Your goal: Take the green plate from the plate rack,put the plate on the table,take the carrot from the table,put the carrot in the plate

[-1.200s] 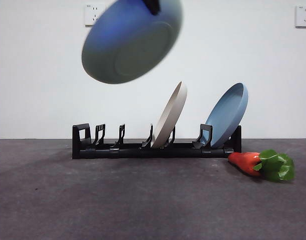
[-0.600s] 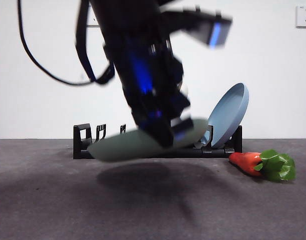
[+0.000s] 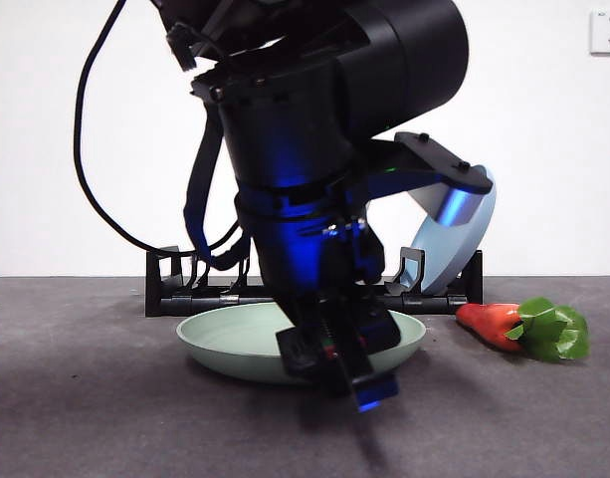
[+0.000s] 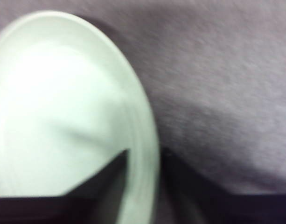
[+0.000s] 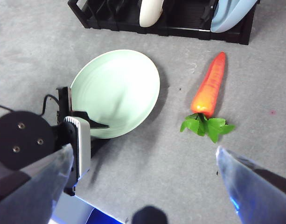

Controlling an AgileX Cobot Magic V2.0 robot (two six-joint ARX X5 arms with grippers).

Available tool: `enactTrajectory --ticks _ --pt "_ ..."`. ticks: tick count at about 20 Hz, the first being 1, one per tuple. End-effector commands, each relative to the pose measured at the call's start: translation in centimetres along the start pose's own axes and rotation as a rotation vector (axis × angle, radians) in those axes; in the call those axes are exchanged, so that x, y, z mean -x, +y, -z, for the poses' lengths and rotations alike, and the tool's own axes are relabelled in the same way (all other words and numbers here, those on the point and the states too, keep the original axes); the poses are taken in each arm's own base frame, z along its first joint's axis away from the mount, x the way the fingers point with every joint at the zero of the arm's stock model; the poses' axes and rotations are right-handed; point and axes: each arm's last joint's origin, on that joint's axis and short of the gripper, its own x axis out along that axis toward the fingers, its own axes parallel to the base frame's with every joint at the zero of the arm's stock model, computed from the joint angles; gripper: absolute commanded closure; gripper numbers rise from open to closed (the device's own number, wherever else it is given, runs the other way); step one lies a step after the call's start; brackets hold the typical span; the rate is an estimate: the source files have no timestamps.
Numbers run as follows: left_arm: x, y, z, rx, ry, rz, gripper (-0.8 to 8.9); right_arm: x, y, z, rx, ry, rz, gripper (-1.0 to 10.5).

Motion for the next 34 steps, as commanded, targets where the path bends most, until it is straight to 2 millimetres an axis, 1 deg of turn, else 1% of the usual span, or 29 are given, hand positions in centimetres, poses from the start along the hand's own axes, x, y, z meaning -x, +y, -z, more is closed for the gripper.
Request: enactTrajectory --ticks 1,4,6,8,10,13,16,18,20,23,26,30,32,34 --pt "-0.3 -0.4 0.2 0.021 0.010 0.020 4.33 0.0 0.0 -0.1 0.008 -0.006 -0.002 3.8" --pt "0.5 -0.2 0.0 0.031 -0.008 0.013 4.32 0.0 0.0 -0.1 0.008 -0.006 -0.002 3.8" --pt "2.1 0.5 -0.3 0.079 -0.049 0.002 4.32 -0.2 -0.1 -0.3 0.007 -0.002 -0.001 3.8" --pt "4.8 1.8 -0.4 0.173 -0.116 -0.012 4.32 -0.9 -0.4 -0.6 -0.002 0.009 -0.001 3.8" --pt "8.2 3.5 -0.2 0.287 -0.206 -0.029 4.32 -2.1 -1.0 -1.2 -0.010 0.025 -0.002 3.8" --pt "14.3 6.2 1.1 0.472 -0.377 -0.048 4.32 -5.1 -2.4 -2.5 -0.044 0.054 -0.002 3.8" --pt "19.7 8.1 3.4 0.622 -0.544 -0.020 4.32 -9.0 -4.2 -3.3 -0.074 0.109 -0.001 3.9" --pt "22.5 8.8 5.0 0.688 -0.643 0.017 4.32 -12.0 -5.2 -3.4 -0.101 0.154 0.013 4.5" --pt "24.5 9.3 6.4 0.705 -0.712 0.042 4.33 -14.9 -5.9 -3.3 -0.105 0.192 0.034 4.5" --pt "26.2 9.5 8.1 0.733 -0.758 0.090 4.33 -18.7 -6.4 -2.7 -0.086 0.255 0.085 4.5" --pt "26.7 9.4 8.8 0.744 -0.749 0.103 4.33 -21.8 -6.7 -1.8 -0.064 0.311 0.163 4.5" --pt "26.5 9.2 9.1 0.756 -0.721 0.113 4.33 -24.4 -7.2 -0.8 -0.086 0.339 0.189 4.6" --pt "26.5 9.3 9.1 0.759 -0.721 0.113 4.33 -25.3 -7.6 -0.3 -0.096 0.364 0.206 5.6" --pt "26.5 9.3 9.1 0.761 -0.720 0.113 4.33 -26.0 -7.9 0.3 -0.100 0.391 0.216 5.8"
